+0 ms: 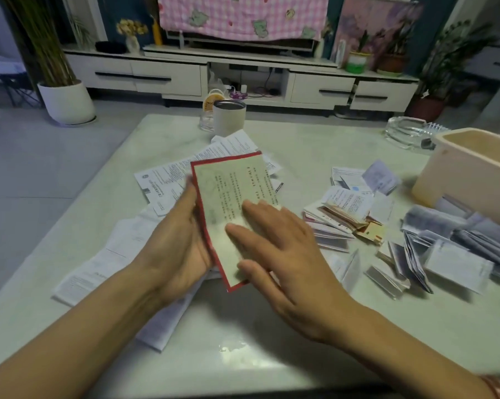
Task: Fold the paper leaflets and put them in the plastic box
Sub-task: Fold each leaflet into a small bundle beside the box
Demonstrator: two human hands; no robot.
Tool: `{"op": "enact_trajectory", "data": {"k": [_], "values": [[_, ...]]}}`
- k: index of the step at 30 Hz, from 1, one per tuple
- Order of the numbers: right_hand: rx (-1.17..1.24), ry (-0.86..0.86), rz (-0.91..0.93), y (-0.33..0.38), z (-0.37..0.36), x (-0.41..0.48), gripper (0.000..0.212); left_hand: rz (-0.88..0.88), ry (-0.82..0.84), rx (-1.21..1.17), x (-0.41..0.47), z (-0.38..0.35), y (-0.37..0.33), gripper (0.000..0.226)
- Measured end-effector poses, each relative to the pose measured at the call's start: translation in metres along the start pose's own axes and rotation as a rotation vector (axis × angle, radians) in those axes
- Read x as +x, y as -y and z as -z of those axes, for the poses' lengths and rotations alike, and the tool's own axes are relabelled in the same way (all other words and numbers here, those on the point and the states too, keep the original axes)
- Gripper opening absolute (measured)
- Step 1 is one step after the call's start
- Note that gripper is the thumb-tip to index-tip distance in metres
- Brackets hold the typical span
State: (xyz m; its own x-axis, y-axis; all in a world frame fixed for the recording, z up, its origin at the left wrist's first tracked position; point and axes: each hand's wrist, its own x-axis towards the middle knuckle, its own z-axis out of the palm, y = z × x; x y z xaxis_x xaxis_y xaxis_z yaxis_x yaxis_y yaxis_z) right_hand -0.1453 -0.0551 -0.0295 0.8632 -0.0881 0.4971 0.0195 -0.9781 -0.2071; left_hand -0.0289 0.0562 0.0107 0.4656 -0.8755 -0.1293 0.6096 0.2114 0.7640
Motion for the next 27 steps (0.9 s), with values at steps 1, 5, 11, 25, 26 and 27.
{"op": "enact_trajectory", "data": {"k": [1, 5, 11, 25, 26, 27], "values": [[-0.059, 0.021, 0.026, -0.001, -0.004, 0.000, 0.048, 0.015, 0.037, -0.003, -0.002, 0.001, -0.001, 0.061], [0.051, 0.003, 0.032, -0.001, -0.006, 0.002, 0.042, 0.002, -0.018, 0.160, -0.002, 0.001, 0.006, 0.029], [0.541, -0.197, -0.445, -0.012, 0.019, 0.012, 0.042, 0.008, -0.181, 0.404, -0.003, 0.003, 0.004, 0.028], [1.181, 0.031, -0.723, -0.020, 0.031, 0.014, 0.035, 0.146, -0.090, 0.283, -0.006, 0.006, -0.005, 0.045], [1.171, 0.025, -0.700, -0.018, 0.032, 0.014, 0.036, 0.144, -0.101, 0.295, -0.006, 0.005, -0.005, 0.046], [1.160, 0.017, -0.676, -0.018, 0.032, 0.014, 0.038, 0.140, -0.114, 0.338, -0.007, 0.004, -0.005, 0.043]]}}
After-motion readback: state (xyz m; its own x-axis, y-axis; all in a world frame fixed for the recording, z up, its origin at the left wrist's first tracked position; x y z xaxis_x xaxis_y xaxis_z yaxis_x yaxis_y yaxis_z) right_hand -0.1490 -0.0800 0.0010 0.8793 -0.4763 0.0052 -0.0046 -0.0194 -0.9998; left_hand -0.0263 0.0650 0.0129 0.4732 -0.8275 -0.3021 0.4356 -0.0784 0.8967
